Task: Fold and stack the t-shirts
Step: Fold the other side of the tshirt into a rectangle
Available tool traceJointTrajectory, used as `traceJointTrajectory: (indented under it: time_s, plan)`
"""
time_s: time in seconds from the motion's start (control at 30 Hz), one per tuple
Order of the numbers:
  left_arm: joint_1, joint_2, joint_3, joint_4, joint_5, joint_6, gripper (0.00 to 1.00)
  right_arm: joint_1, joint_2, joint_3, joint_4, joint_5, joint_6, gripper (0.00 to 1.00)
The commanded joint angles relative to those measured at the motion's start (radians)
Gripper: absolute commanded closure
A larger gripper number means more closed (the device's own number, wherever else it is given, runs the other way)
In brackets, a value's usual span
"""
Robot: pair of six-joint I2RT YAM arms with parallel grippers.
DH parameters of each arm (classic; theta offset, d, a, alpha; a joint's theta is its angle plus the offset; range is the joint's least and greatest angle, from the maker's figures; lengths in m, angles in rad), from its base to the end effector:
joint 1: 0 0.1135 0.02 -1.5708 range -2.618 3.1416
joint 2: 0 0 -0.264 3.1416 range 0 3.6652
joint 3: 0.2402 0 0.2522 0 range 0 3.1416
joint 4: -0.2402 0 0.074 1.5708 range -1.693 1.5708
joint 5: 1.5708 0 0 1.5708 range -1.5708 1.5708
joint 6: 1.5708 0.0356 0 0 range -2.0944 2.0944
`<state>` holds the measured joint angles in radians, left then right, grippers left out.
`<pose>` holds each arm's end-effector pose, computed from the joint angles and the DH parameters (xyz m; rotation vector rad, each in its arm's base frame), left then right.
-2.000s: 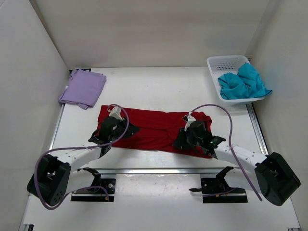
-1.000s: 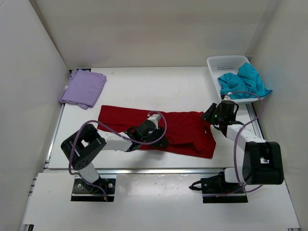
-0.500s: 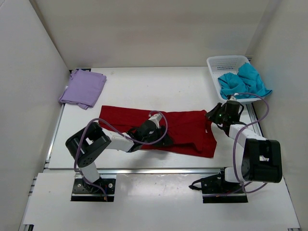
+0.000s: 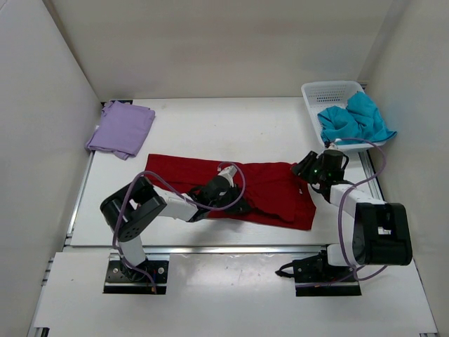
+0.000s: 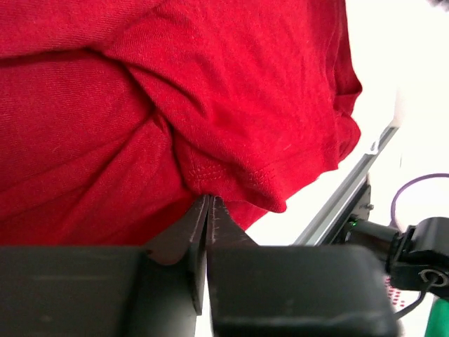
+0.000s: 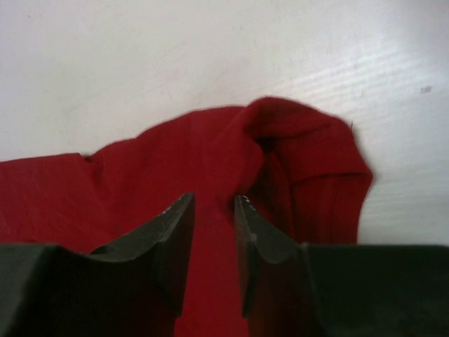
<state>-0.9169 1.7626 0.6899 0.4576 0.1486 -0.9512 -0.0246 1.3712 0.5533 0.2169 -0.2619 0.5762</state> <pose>0.1961 -0.2645 0.1231 0.0524 2.4508 -1.1284 0.2685 0.0026 0.1732 0.5064 2.1520 0.5959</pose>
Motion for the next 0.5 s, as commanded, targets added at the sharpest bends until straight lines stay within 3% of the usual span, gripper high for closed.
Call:
traceJointTrajectory:
  time_s: [0.0,0.1,0.17,0.47]
  plan:
    - [0.0,-0.057,-0.012,0.033,0.013,-0.006,0.91,-0.003,-0.012,-0.033,0.047,0.035,0.014,0.73]
    - [-0.004,-0.095,-0.024,0.029,0.02,-0.004,0.98,-0.028,0.005,-0.036,0.067,0.03,0.022,0.85]
    - [-0.004,-0.11,-0.036,0.03,0.038,-0.023,1.0,-0.04,0.023,-0.033,0.068,0.03,0.014,0.99]
    - [0.024,-0.152,-0.133,0.019,0.065,-0.046,0.94,-0.101,0.097,0.007,0.087,0.056,0.016,1.0]
